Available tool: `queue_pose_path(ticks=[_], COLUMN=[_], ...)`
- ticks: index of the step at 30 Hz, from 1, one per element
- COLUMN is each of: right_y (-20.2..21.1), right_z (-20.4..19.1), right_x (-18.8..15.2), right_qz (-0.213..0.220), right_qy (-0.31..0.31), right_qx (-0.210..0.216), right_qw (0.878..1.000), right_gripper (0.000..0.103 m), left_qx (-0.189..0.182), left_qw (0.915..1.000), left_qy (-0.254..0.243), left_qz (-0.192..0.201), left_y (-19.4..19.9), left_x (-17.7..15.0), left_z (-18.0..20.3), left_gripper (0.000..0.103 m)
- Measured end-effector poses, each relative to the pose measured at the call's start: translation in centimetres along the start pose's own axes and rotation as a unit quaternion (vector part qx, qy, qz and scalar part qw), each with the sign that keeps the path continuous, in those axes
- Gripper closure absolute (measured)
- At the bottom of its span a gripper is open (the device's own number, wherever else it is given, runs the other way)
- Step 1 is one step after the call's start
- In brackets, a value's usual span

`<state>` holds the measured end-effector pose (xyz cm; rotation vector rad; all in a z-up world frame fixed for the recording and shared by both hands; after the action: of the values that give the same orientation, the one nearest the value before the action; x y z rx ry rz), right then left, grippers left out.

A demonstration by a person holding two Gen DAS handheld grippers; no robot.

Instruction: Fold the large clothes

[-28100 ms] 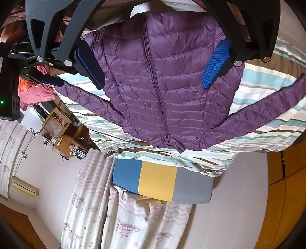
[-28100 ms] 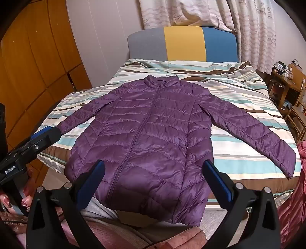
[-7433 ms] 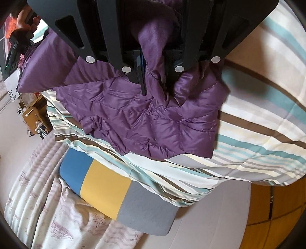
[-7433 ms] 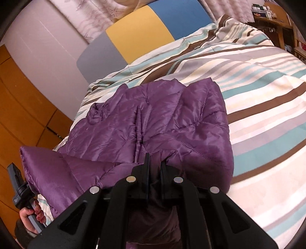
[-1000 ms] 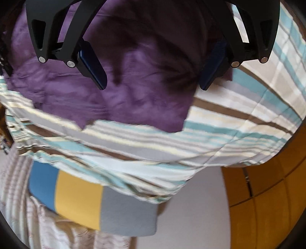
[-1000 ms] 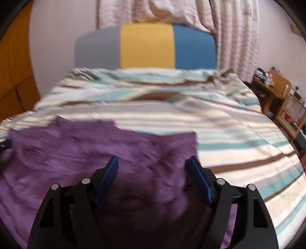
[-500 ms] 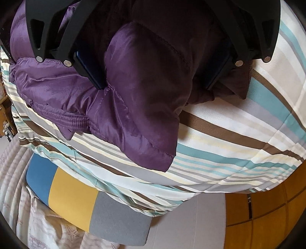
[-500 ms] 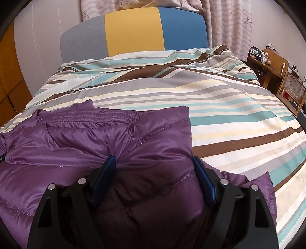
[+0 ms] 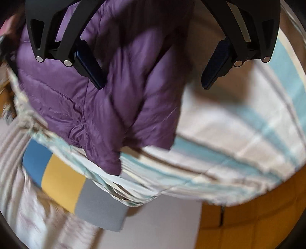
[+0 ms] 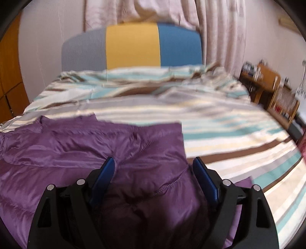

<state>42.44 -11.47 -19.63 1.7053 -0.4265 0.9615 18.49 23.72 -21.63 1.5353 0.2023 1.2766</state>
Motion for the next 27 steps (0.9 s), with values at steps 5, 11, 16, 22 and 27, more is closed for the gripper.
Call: queue_pose_path(ticks=[5, 11, 16, 22, 27], right_y=[2.5, 6.7, 10.7, 12.8, 12.3], right_z=[-2.0, -3.4, -4.9, -7.6, -8.5], right_x=[-0.5, -3.9, -6.1, -8.8, -9.6], right_qz=[0.005, -0.004, 0.011, 0.008, 0.001], right_qy=[0.044, 0.011, 0.002, 0.043, 0.064], right_qx=[0.000, 0.056, 0.091, 0.118, 0.113], right_qw=[0.999, 0.998, 0.996, 0.992, 0.992], right_gripper=[0.013, 0.013, 0.013, 0.013, 0.013], left_qx=[-0.034, -0.097, -0.129, -0.142, -0.206], left_qw=[0.9993, 0.9952, 0.9911, 0.9890, 0.9726], left_qy=[0.010, -0.005, 0.031, 0.036, 0.098], left_qz=[-0.008, -0.013, -0.012, -0.022, -0.044], left_y=[1.4, 3.2, 5.2, 5.8, 4.9], left_x=[-2.3, -5.3, -7.1, -8.1, -6.8], left_z=[0.1, 2.5, 2.2, 2.9, 4.5], left_gripper=[0.003, 0.003, 0.003, 0.003, 0.005])
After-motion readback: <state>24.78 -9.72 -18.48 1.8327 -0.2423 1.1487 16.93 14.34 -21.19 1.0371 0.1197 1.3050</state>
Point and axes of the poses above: each gripper's, at about its wrist camera, not at the fingertips, and y roughly against the way its jaws point, z to its right, x to its top, the point moved 10 cm from there along -y, roughly the way its jaws point, and after that the axes turned 10 degrees about x, right-handed, at the moved point
